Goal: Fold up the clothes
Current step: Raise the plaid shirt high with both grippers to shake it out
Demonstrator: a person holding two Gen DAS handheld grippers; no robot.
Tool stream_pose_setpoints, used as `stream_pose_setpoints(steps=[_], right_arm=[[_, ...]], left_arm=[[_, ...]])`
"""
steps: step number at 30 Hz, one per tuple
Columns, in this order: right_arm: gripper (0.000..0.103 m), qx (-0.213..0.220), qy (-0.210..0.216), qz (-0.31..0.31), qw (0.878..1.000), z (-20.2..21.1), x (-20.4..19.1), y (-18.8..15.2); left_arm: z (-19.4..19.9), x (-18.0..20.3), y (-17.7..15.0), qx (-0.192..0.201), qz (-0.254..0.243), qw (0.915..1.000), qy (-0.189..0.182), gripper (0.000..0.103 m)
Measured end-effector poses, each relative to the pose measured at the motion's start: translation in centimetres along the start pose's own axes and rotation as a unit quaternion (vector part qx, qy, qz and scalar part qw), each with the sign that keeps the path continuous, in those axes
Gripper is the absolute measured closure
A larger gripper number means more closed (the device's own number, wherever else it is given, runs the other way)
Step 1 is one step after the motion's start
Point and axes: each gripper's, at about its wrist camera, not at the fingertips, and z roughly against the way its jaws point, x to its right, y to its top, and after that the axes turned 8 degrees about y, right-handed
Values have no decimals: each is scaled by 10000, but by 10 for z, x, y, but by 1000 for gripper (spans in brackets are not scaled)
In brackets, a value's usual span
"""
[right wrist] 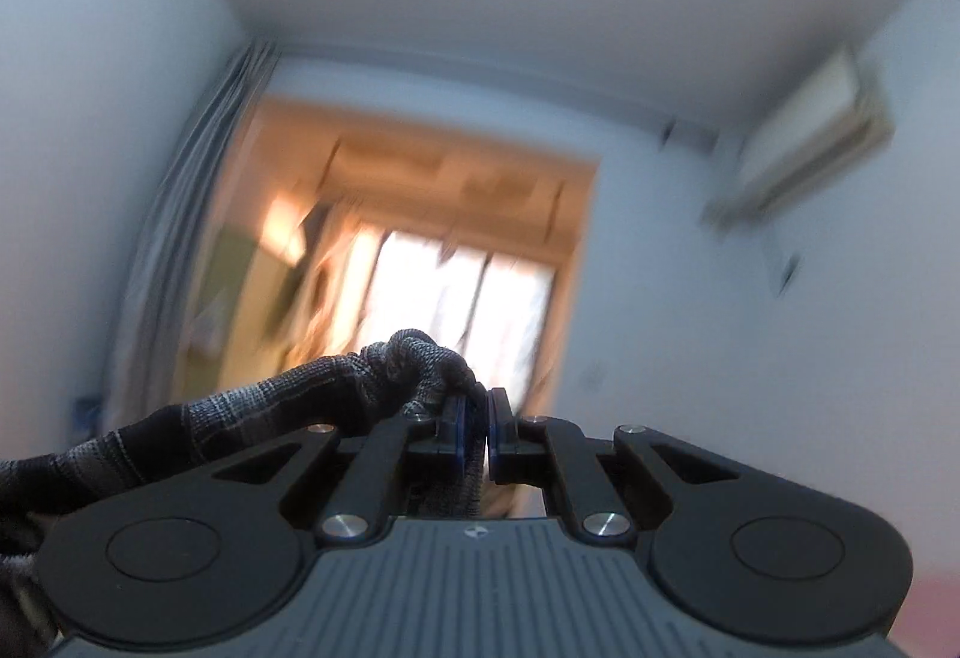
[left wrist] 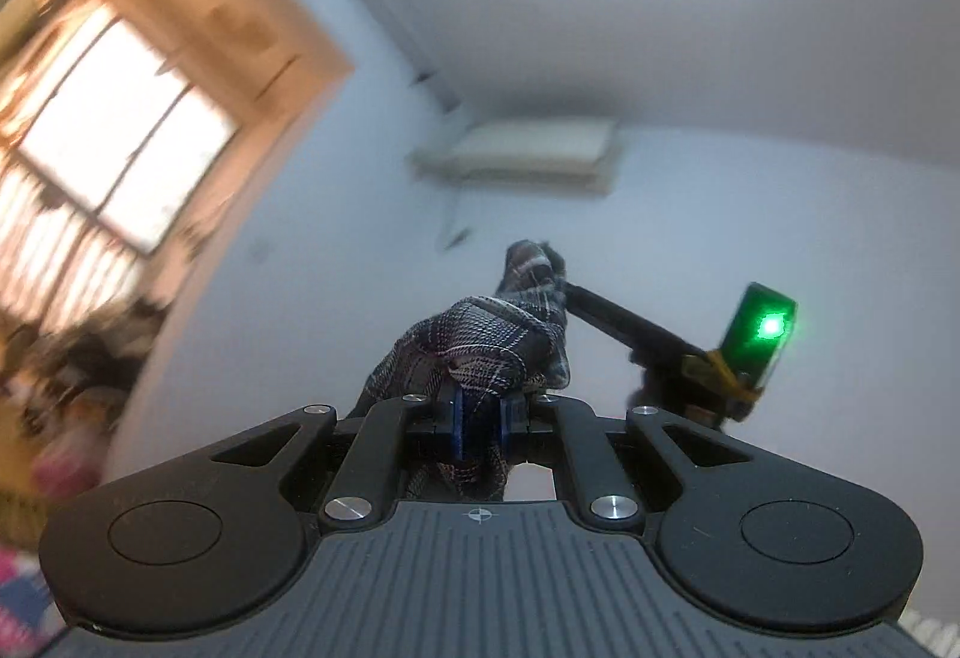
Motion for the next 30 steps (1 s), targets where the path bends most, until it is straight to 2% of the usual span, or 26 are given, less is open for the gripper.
stream_pose_setpoints(steps=[2,4,7,9,13,17,20,25,28,30], right_arm=[[96,285,-202,267,9990,5,6,34],[96,461,-302,566,9969,7,3,53],[96,442,-182,873,9950,-2,-20,44],[96,359,9,906,9952,-12,-44,19],[96,45,547,584,9968,-36,-95,-54],[96,-487,1264,161,9907,-62,-167,-141],[96,-954,1787,-129,9792,-77,-234,-208],[96,-1902,2645,-523,9440,-110,-355,-308],[96,-2395,3135,-392,9181,-125,-442,-356],[96,-2681,3397,-270,9011,-130,-495,-383]], left_arm=[[-5,15,2,163,14,9997,-175,94],[-8,19,0,267,55,9992,-279,94],[4,9,-18,303,-43,9995,14,94],[14,-3,-34,262,-113,9990,340,94],[45,-55,-70,-10,59,9938,1106,95],[96,-127,-113,-372,459,9785,1973,95],[142,-177,-135,-578,994,9598,2559,95],[217,-255,-164,-1034,1716,9167,3457,95],[271,-299,-185,-1296,2233,8772,4047,95],[297,-329,-185,-1360,2528,8486,4443,95]])
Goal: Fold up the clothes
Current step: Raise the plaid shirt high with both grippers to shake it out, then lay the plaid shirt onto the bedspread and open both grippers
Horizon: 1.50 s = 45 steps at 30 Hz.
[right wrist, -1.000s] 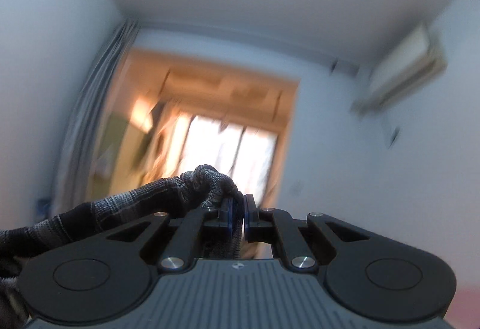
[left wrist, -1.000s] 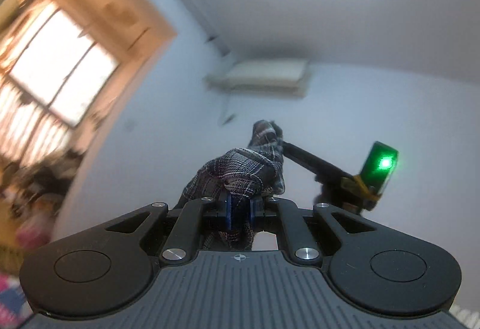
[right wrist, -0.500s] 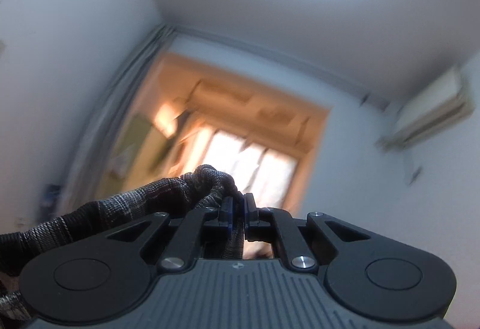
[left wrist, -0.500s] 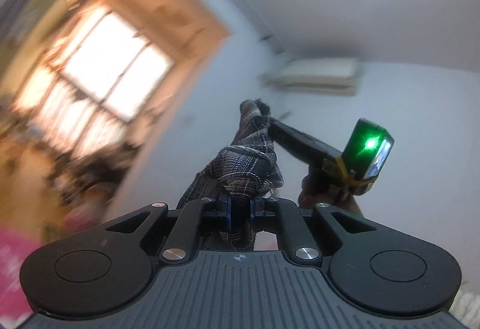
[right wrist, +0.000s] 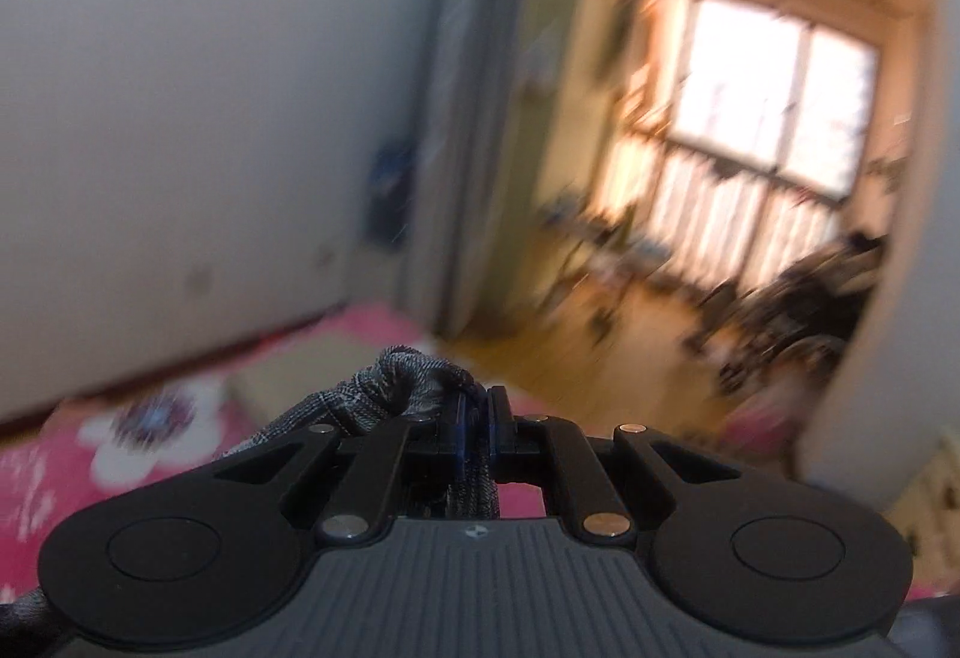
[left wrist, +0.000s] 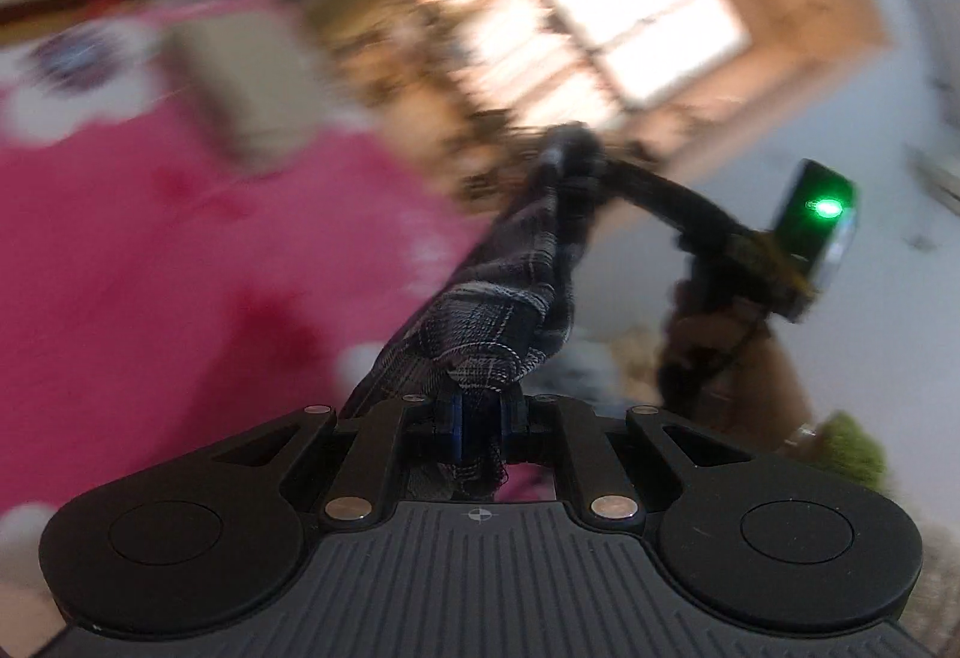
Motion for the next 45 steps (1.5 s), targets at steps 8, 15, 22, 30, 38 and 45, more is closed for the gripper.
stream_pose_setpoints(steps=[8,15,22,30,38,45], right_arm=[[96,-769,854,466,9923,-156,-91,-29],[96,-753,1532,773,9823,-232,-135,3],[96,-704,2204,1040,9673,-282,-187,30],[78,-1614,2605,1165,9447,-372,-239,-10],[23,-1812,2861,-75,9409,-380,-183,0],[23,-1468,3014,-1845,9239,-305,-83,14]], left_arm=[[4,-111,60,272,658,9924,1001,95],[30,-162,90,573,947,9862,1229,95],[58,-208,113,829,876,9766,1781,95],[17,-281,117,31,945,9630,2526,90],[40,-288,119,286,1205,9537,2742,39],[54,-281,109,81,1341,9473,2908,37]])
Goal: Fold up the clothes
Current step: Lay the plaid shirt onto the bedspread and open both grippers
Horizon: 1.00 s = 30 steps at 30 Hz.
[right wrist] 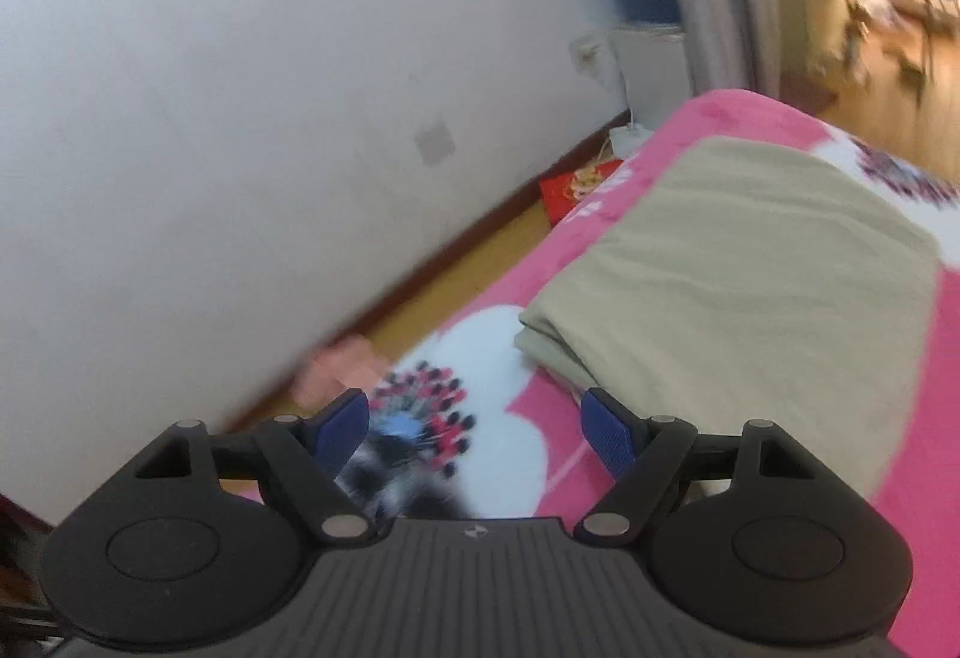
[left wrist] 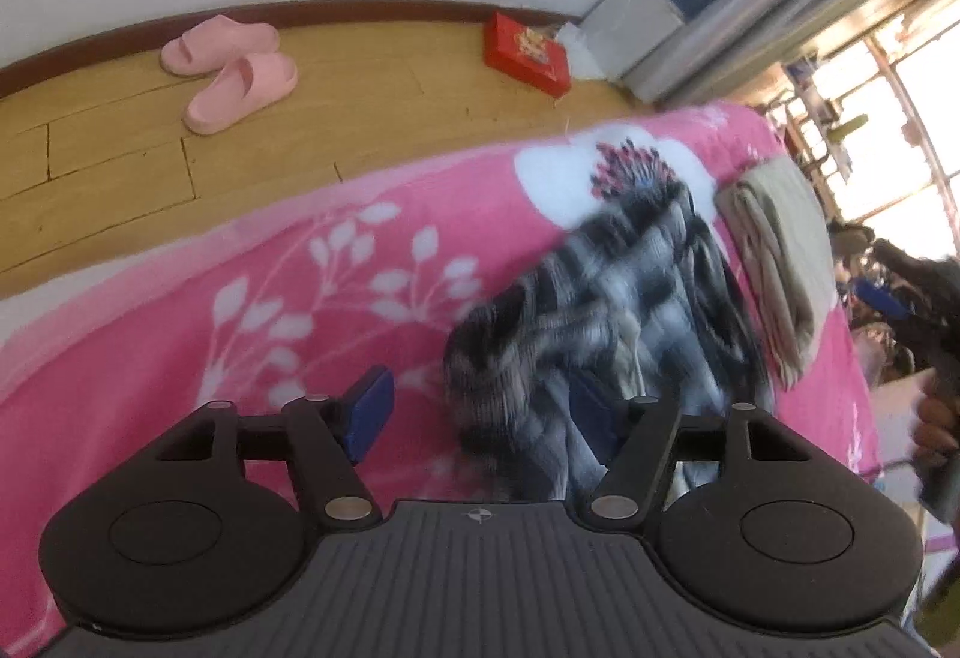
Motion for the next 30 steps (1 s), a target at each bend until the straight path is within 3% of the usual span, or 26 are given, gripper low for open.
stream_pose_setpoints(steps=[5,9,12,15,19,20,21,22,23,25,28,30], right_arm=[[30,-119,255,-270,9992,92,-8,-63],[41,-900,109,69,9959,132,-37,-150],[42,-1505,-259,705,9858,148,-66,-222],[43,-1866,-742,1292,9711,153,-83,-283],[44,-2007,-1336,2368,9412,146,-99,-344],[44,-1984,-1483,2588,9336,141,-100,-354],[45,-1978,-1580,2703,9289,134,-100,-360],[56,-1987,-1714,2795,9236,125,-97,-366],[64,-2023,-1862,2843,9185,117,-95,-369],[99,-2030,-1911,2557,9257,111,-92,-363],[99,-1957,-1674,1914,9471,131,-96,-341],[99,-1923,-1264,1487,9617,158,-104,-327]], left_arm=[[-9,7,-26,-447,6,9990,-88,36],[-17,19,-42,-548,-124,9984,-33,37],[-21,24,-48,-457,-228,9987,59,38],[-25,23,-47,-378,-209,9988,232,50],[-29,18,-44,-251,-73,9992,296,66],[-29,17,-44,-213,-35,9993,299,74],[-30,16,-44,-195,36,9994,293,89],[-31,15,-44,-179,110,9994,286,99],[-31,15,-44,-150,193,9992,306,101],[-24,18,-44,-26,150,9993,356,103],[5,22,-41,99,-85,9993,351,103],[28,21,-37,164,-269,9990,321,103]])
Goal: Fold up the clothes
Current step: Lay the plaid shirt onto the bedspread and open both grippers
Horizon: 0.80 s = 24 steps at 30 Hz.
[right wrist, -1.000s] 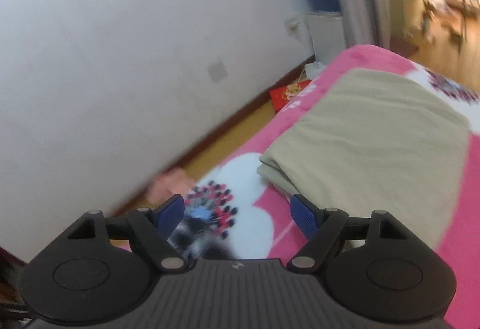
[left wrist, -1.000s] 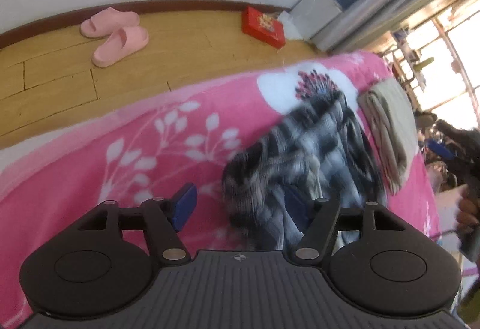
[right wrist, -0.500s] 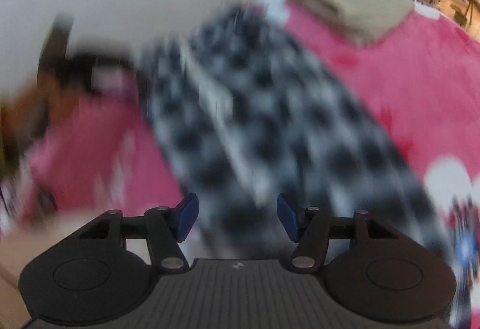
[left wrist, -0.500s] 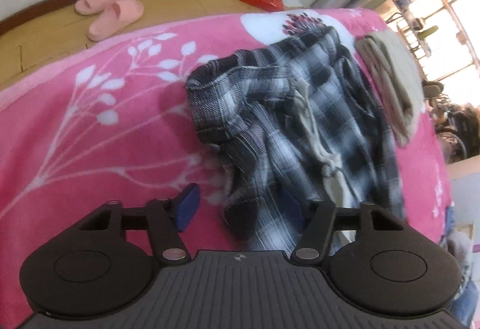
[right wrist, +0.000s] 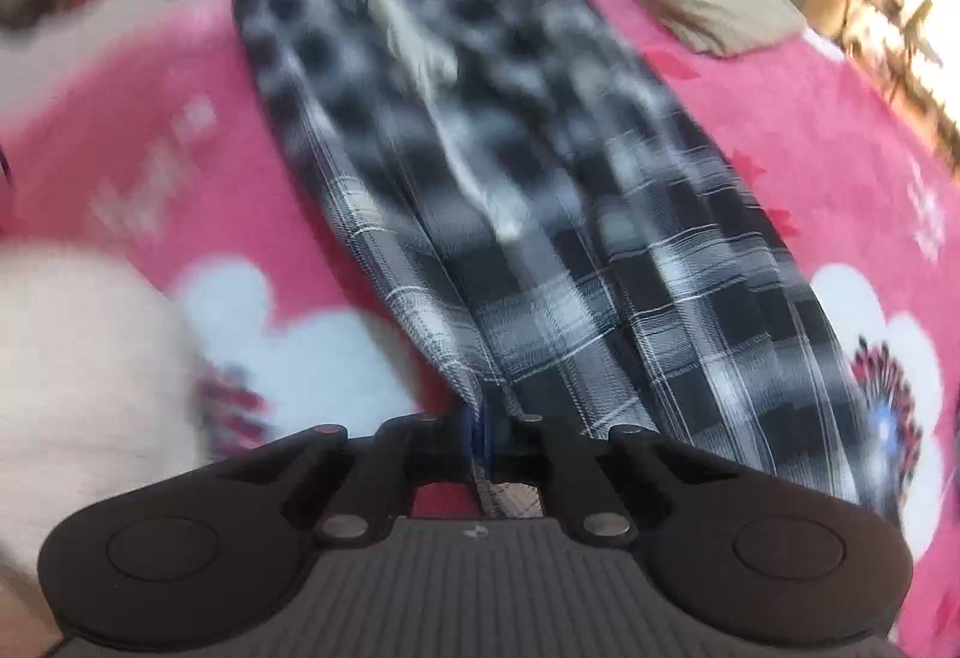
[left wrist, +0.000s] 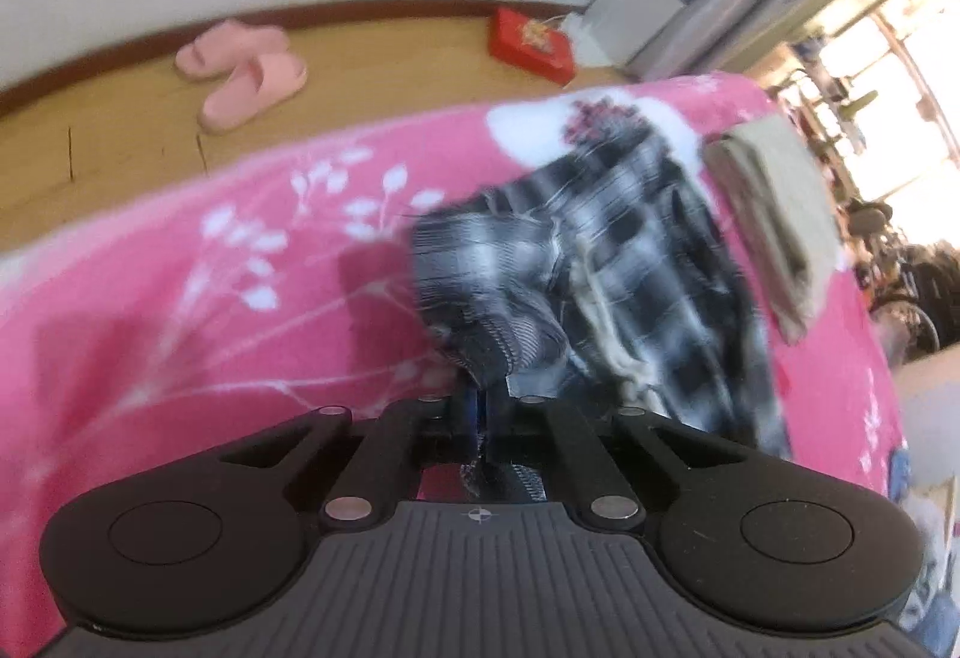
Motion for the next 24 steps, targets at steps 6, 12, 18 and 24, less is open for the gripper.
stream_pose_setpoints(steps=[6,12,18,24], right_arm=[[99,-528,1080,-485,9916,12,-8,-16],[97,-852,1129,-995,9849,-58,4,-37],[52,-873,1238,-949,9839,-7,26,-6],[51,85,279,-552,9980,21,54,42]], left_arm=[[7,-13,-13,-225,-745,9956,523,103],[-33,-23,-32,-271,-1213,9850,1198,101],[-13,-18,-26,-144,-1915,9739,1209,70],[22,-22,-14,492,-1730,9735,1411,69]])
